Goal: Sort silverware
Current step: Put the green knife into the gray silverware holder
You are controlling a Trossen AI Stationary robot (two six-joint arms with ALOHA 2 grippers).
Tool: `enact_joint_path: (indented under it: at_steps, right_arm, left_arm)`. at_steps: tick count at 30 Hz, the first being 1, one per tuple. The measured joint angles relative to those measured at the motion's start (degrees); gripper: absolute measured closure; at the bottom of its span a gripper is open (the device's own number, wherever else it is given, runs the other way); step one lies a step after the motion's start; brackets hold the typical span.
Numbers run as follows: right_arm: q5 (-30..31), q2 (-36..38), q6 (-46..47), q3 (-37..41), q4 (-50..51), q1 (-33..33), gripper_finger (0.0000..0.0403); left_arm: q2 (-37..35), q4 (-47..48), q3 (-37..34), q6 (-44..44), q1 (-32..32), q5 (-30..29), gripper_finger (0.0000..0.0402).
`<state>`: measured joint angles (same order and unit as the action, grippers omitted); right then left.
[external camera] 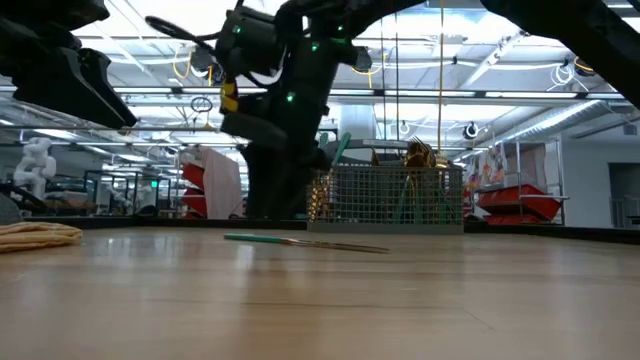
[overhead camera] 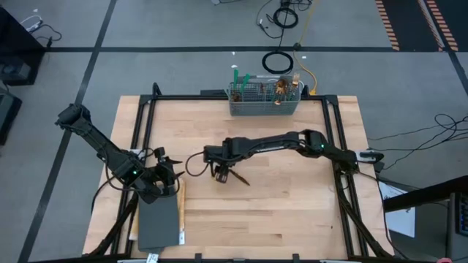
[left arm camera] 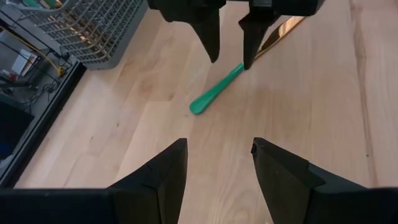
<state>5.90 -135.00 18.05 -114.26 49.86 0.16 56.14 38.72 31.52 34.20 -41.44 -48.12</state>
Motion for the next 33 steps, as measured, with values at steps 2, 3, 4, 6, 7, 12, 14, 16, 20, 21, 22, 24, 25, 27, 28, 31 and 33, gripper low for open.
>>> enact_joint_path:
  at_steps: [2,3,4,6,7,12,14,16,20,21,22,24,25,27,28,31,33]
  right_arm:
    - [0.0,-0.6,1.1,0.0,-1.2,0.0,0.0189]
    - [0.1,-1.0,1.6,0.0,-1.3,0.2,0.0190]
    - [0.4,-1.5,2.1,0.0,-1.4,0.2,0.0192]
    - [1.1,-2.2,2.4,0.0,-1.2,0.3,0.0193]
    - [1.6,-2.7,2.8,0.0,-0.4,0.4,0.0194]
    - [-1.1,-4.0,6.0,-0.4,3.9,-0.3,0.0194]
    - [-3.8,-4.8,6.2,-0.5,4.9,-0.8,0.0195]
    - [-5.9,-5.1,6.1,-0.6,6.2,-1.2,0.0195]
    - [-8.4,-5.6,5.6,-0.6,12.6,-1.5,0.0195]
    - [-8.4,-5.6,5.0,-0.6,14.1,-1.4,0.0195]
    - [-8.6,-5.7,4.8,-0.6,14.9,-1.4,0.0195]
    - [-8.9,-5.7,4.4,-0.5,15.4,-1.4,0.0195]
    - [-8.9,-5.7,4.3,-0.5,15.4,-1.4,0.0196]
    - [-8.8,-5.7,3.4,-0.6,15.2,-1.4,0.0204]
    - [-8.8,-5.8,2.3,-0.6,15.2,-1.4,0.0212]
    - [-7.9,-6.0,-0.6,-0.6,15.6,-1.1,0.0260]
    - [-7.4,-6.0,-2.3,-0.6,16.0,-1.0,0.0307]
  left_arm:
    - [0.0,0.0,0.0,0.0,0.0,0.1,0.0212]
    - [0.0,0.0,0.0,0.0,0.0,0.1,0.0212]
    - [0.0,0.0,0.0,0.0,0.0,0.1,0.0212]
    - [0.0,0.1,0.0,0.0,-0.3,0.1,0.0212]
    - [0.0,0.4,0.0,0.0,-0.5,0.1,0.0212]
    - [0.0,1.3,0.0,0.0,-1.6,0.3,0.0212]
    - [0.0,1.4,0.0,-0.2,-2.0,0.3,0.0212]
    - [0.0,1.6,0.0,-0.5,-2.2,0.3,0.0212]
    - [0.0,2.9,0.0,-0.2,-2.5,0.3,0.0212]
    - [0.0,3.3,0.0,-0.1,-2.5,0.3,0.0212]
    - [0.0,3.6,0.0,0.0,-2.6,0.3,0.0212]
    - [0.0,4.0,0.0,0.0,-2.6,0.3,0.0212]
    - [0.0,4.0,0.0,0.0,-2.6,0.3,0.0212]
    - [0.0,4.0,0.0,0.0,-2.6,0.3,0.0212]
    - [0.0,3.9,0.0,0.1,-2.6,0.3,0.0212]
    - [0.0,3.9,0.0,1.0,-2.6,0.3,0.0212]
    - [0.0,4.0,0.0,1.4,-2.6,0.3,0.0212]
